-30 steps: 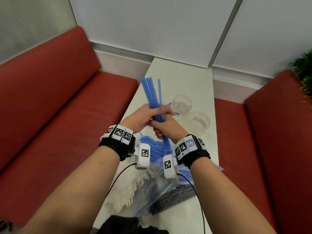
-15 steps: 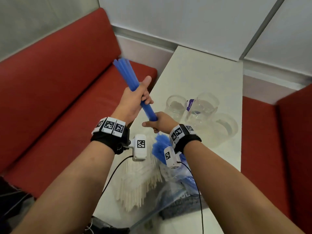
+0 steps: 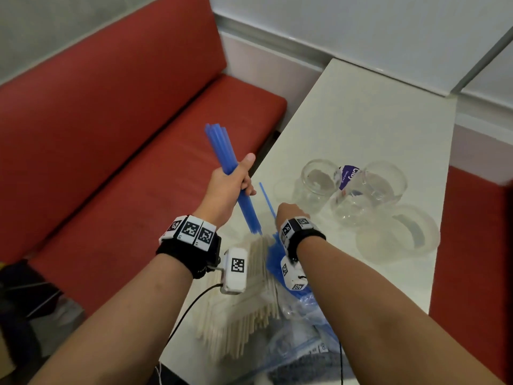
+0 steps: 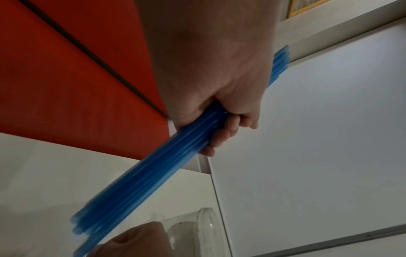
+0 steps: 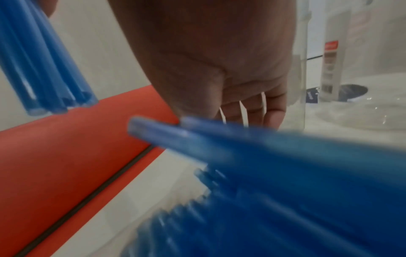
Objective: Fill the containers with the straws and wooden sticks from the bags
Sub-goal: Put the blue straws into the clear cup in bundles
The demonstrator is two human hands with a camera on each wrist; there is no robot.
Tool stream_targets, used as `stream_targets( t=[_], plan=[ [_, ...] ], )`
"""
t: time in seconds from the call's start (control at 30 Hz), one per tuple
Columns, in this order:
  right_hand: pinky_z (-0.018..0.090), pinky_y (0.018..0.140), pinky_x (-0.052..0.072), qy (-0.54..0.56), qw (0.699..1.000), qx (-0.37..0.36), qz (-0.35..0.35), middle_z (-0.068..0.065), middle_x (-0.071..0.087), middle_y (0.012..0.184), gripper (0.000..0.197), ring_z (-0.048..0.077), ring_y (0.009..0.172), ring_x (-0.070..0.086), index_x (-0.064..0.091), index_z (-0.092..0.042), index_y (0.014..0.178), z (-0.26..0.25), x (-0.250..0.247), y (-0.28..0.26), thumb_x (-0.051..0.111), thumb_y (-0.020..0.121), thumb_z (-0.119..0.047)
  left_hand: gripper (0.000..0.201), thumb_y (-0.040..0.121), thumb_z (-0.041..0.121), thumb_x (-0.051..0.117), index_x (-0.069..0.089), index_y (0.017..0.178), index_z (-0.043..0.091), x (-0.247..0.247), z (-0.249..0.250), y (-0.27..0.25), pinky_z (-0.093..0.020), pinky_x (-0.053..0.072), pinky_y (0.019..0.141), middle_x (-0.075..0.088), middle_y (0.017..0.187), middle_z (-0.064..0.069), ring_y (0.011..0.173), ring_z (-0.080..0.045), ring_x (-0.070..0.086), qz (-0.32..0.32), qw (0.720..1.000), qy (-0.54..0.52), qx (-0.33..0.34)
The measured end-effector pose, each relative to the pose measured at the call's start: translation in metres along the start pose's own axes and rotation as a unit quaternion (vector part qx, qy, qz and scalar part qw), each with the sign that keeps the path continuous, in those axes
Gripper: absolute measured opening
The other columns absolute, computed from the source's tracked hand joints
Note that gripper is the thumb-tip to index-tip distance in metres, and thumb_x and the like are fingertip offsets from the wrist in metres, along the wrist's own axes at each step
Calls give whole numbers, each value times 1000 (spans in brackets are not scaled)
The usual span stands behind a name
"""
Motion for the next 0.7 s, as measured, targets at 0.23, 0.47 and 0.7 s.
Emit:
stream_targets(
  t=[0.23,0.47,0.7],
  plan=[
    [40,94,41,17,1000,19,-4,7,68,113,22,31,107,65,65,-18,113,4,24,21,50,99,-11,49,76,50,77,46,54,21,-15,-34,6,-34,54,64,36,52,0,47,-19,42,28,998,2,-49],
    [42,99,40,17,999,22,-17,7,67,110,10,31,103,64,56,-21,94,5,34,27,54,96,-12,50,77,45,78,44,51,19,-19,-53,8,-33,53,60,35,48,1,43,-18,42,58,996,-2,-74],
    [39,90,39,102,994,22,13,4,67,97,21,27,87,60,51,-19,82,-7,8,24,61,97,-30,42,83,40,74,49,64,14,0,-50,2,-31,50,59,38,49,2,47,-18,42,47,996,14,-71]
  ],
)
Point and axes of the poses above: each hand's wrist, its own y-axis towards the middle knuckle, its own x-axis out of the palm, z = x × y, the point moved 6 cm from there along y, towards the middle knuckle
